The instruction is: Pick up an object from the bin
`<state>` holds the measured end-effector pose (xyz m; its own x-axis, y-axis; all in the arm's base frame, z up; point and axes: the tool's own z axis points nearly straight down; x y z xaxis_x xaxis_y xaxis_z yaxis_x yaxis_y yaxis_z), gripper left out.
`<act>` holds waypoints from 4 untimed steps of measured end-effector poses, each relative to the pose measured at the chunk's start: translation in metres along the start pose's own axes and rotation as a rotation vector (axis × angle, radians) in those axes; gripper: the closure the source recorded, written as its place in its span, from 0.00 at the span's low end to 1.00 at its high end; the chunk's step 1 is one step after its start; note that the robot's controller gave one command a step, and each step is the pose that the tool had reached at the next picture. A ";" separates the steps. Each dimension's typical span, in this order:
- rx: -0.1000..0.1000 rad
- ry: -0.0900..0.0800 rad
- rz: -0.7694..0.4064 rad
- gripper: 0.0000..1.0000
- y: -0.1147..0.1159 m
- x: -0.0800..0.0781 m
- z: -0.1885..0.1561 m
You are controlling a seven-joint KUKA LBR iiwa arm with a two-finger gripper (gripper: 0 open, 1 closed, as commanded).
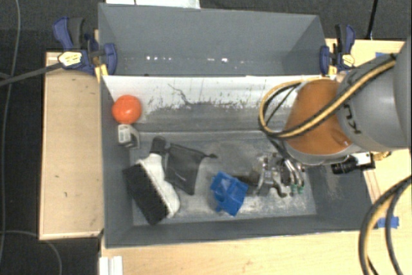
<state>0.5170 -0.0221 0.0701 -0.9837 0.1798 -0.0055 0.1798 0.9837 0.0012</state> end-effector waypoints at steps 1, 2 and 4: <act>0.000 0.002 0.000 1.00 0.000 0.001 -0.003; 0.001 0.008 -0.001 1.00 0.000 0.002 -0.023; 0.000 0.002 -0.003 1.00 0.000 0.001 -0.055</act>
Offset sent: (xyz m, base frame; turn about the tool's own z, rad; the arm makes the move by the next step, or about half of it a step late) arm -0.0001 -0.0001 0.0450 0.0000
